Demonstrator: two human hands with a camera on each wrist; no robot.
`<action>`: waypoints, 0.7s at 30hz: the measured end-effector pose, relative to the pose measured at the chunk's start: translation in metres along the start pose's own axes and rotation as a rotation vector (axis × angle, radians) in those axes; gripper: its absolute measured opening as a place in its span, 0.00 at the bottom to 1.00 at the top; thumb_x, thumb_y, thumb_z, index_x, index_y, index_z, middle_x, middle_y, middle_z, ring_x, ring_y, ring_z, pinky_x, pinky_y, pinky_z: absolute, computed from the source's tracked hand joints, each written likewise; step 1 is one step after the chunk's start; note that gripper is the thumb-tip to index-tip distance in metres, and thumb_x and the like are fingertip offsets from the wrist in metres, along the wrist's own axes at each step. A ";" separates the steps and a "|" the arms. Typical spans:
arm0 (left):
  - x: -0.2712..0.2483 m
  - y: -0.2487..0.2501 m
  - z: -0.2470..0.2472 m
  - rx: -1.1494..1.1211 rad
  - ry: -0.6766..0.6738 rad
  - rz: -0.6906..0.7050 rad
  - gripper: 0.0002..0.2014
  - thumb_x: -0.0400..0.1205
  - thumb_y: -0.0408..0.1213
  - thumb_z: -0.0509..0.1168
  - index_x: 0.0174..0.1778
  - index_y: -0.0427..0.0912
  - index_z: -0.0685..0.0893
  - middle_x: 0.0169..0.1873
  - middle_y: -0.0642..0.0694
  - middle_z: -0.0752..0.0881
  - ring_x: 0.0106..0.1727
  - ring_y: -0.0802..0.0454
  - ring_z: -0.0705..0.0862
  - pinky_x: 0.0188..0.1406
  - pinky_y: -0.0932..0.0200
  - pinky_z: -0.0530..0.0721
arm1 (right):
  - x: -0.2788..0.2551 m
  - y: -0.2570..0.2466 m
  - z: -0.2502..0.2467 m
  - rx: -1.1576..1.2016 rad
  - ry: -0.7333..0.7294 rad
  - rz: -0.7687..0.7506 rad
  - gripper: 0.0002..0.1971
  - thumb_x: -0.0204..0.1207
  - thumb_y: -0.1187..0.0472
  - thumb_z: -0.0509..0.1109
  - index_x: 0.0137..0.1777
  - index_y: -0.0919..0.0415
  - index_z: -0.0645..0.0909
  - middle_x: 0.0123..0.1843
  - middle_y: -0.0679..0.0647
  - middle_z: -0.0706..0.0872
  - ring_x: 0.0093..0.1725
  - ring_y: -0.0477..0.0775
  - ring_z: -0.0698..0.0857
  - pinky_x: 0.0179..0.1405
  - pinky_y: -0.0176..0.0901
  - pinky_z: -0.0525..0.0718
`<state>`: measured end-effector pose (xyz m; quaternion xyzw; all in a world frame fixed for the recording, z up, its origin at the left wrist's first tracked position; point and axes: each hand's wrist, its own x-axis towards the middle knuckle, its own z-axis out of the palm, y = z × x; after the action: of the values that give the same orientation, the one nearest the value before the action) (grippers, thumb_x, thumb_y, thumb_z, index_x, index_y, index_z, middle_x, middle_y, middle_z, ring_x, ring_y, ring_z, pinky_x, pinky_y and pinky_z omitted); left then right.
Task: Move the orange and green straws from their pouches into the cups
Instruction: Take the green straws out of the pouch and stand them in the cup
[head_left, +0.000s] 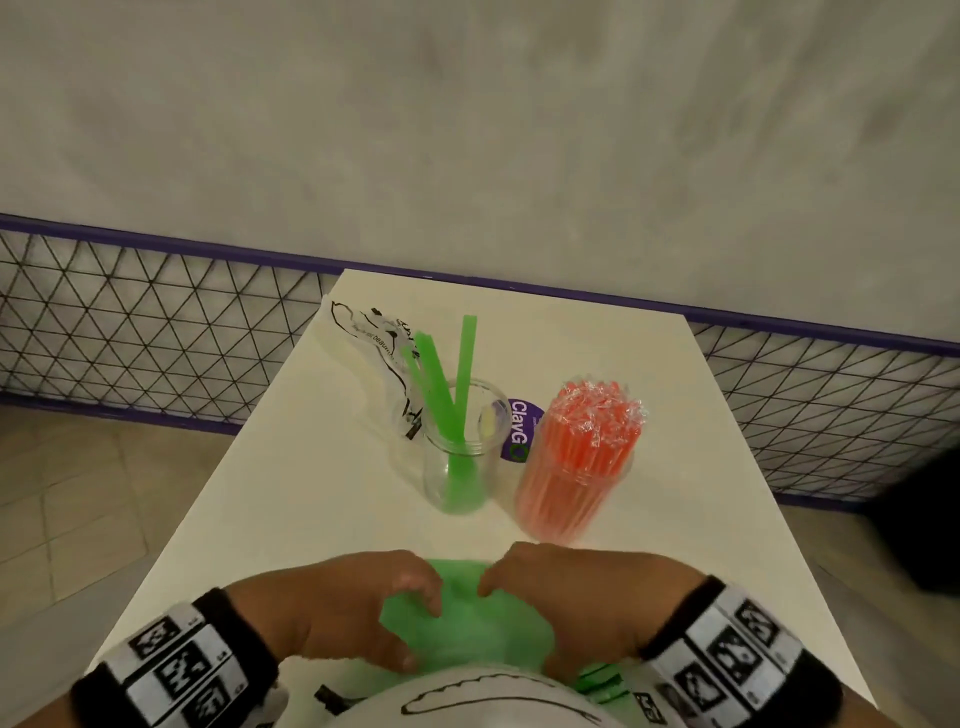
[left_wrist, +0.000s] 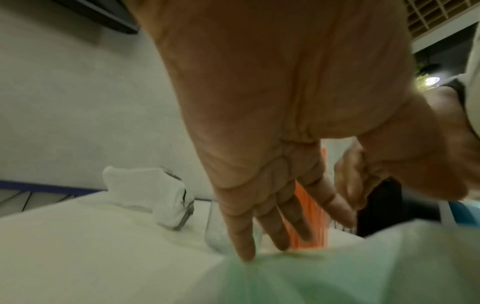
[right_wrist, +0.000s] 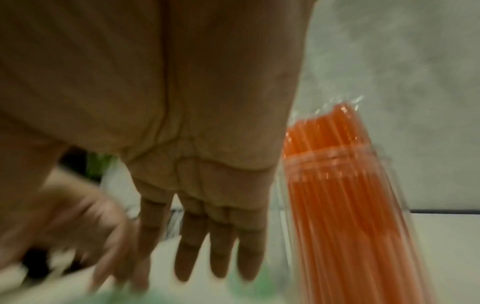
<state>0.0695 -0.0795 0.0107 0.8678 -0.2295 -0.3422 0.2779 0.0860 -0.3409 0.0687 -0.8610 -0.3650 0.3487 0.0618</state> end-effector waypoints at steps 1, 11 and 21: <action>0.004 0.000 0.004 0.012 -0.018 -0.023 0.24 0.74 0.50 0.77 0.60 0.72 0.74 0.72 0.67 0.72 0.72 0.67 0.71 0.75 0.67 0.67 | 0.010 0.004 0.018 -0.074 -0.012 -0.006 0.38 0.71 0.56 0.77 0.78 0.44 0.61 0.71 0.53 0.71 0.68 0.60 0.77 0.66 0.61 0.79; 0.035 0.022 0.002 0.052 0.074 -0.031 0.33 0.73 0.47 0.78 0.72 0.56 0.71 0.61 0.58 0.81 0.59 0.58 0.81 0.58 0.65 0.79 | 0.051 0.026 0.035 -0.015 0.394 0.161 0.13 0.83 0.63 0.59 0.65 0.58 0.74 0.55 0.60 0.85 0.51 0.62 0.85 0.51 0.54 0.84; 0.063 0.012 -0.006 0.094 0.484 0.021 0.13 0.81 0.27 0.64 0.38 0.51 0.74 0.38 0.54 0.81 0.41 0.50 0.79 0.38 0.60 0.74 | 0.065 0.009 0.053 -0.319 0.725 -0.283 0.18 0.62 0.75 0.73 0.49 0.59 0.76 0.43 0.55 0.80 0.39 0.58 0.81 0.29 0.49 0.82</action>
<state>0.1132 -0.1237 -0.0076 0.9340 -0.1809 -0.1105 0.2875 0.0889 -0.3122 -0.0102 -0.8681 -0.4838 -0.0497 0.0996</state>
